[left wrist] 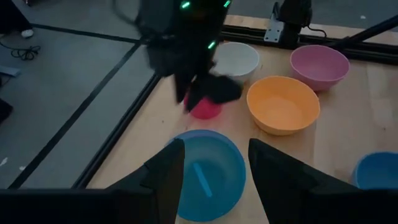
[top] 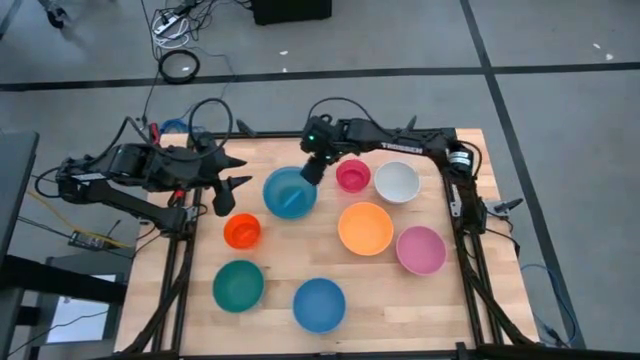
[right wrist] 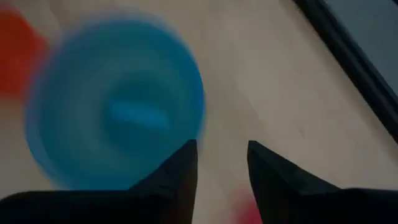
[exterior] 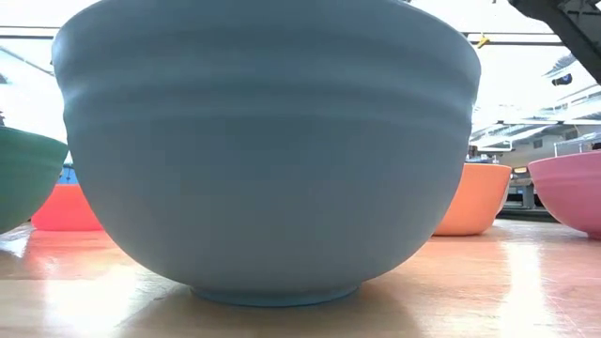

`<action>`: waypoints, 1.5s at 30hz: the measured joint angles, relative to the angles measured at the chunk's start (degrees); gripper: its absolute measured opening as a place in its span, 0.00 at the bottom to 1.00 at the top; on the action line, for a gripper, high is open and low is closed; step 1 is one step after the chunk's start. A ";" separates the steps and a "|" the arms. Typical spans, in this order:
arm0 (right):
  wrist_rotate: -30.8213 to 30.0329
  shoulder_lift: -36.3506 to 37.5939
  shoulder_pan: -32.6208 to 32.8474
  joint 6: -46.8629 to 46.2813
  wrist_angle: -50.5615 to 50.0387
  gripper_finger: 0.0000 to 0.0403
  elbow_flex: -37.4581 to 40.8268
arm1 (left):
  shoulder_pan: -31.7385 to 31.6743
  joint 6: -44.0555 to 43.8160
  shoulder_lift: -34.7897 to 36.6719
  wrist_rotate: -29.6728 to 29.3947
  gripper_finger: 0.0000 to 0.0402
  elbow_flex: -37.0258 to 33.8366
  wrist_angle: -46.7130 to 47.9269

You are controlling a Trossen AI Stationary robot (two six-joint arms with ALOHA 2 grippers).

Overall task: Nest bowls inside each other
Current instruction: Stack the yellow bowl on top of the light blue bowl

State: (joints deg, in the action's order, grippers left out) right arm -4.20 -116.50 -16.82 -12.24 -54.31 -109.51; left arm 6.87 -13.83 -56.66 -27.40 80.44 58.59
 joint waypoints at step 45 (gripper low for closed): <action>-3.74 30.13 22.36 -42.22 -8.61 0.45 46.75 | 7.17 -6.33 0.00 -1.95 0.47 -0.04 8.67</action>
State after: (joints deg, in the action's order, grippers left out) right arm -7.95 -86.37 5.54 -54.46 -62.91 -62.76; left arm 14.04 -20.16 -56.66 -29.34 80.40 67.26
